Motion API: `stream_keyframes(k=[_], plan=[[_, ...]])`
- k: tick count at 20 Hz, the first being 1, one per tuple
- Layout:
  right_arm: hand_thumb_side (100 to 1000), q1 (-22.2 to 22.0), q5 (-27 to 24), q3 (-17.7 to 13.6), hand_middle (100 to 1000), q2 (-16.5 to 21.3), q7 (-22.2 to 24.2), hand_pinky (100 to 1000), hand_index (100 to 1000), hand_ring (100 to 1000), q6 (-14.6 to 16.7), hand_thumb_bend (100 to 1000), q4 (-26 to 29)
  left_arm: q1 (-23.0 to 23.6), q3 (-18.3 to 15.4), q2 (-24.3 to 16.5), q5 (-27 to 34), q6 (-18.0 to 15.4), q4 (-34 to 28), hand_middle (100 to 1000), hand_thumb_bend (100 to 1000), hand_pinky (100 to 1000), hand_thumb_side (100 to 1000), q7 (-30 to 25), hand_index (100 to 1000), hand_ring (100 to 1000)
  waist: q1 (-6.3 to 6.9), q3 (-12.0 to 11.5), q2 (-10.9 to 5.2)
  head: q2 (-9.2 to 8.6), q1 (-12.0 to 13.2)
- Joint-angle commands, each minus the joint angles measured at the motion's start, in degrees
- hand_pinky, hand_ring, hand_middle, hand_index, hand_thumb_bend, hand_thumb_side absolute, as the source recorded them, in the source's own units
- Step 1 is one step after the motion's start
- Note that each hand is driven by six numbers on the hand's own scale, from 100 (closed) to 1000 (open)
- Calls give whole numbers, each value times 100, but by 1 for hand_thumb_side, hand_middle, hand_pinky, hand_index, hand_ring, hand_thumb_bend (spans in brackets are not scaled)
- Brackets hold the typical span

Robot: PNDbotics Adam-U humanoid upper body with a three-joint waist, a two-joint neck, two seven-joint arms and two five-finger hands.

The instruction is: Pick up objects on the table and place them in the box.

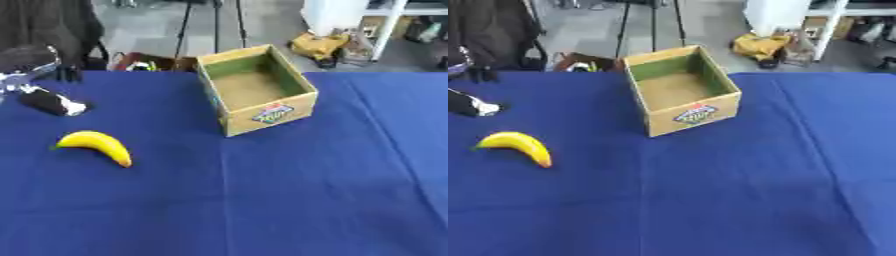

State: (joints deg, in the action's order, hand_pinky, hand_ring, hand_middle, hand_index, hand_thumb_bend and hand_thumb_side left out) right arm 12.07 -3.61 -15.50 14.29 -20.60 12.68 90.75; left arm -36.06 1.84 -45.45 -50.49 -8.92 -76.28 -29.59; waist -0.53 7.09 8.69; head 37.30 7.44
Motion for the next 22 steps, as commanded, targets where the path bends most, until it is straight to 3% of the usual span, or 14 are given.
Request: stream_keyframes(k=[1, 5, 11, 22], plan=[[702, 48, -19, -13, 676, 174, 2, 724, 763, 680, 0, 100, 55, -215, 50, -183, -158, -63, 160, 605, 703, 734, 527, -133, 729, 618, -2, 12, -103, 15, 18], [701, 44, -29, -6, 676, 170, 11, 724, 763, 680, 2, 100, 50, -473, 174, -82, -406, -179, 526, 638, 752, 752, 526, -344, 761, 643, 0, 23, -111, 32, 36], [700, 30, -40, 0, 675, 161, 18, 724, 763, 679, 6, 100, 44, -888, 342, 172, -768, -412, 1153, 655, 703, 760, 478, -500, 774, 654, 2, 34, -118, 68, 71], [697, 21, -55, 10, 675, 137, 30, 724, 763, 679, 14, 100, 38, -1365, 647, 705, -1322, -966, 2113, 603, 628, 758, 400, -589, 725, 620, -3, 47, -118, 108, 117]])
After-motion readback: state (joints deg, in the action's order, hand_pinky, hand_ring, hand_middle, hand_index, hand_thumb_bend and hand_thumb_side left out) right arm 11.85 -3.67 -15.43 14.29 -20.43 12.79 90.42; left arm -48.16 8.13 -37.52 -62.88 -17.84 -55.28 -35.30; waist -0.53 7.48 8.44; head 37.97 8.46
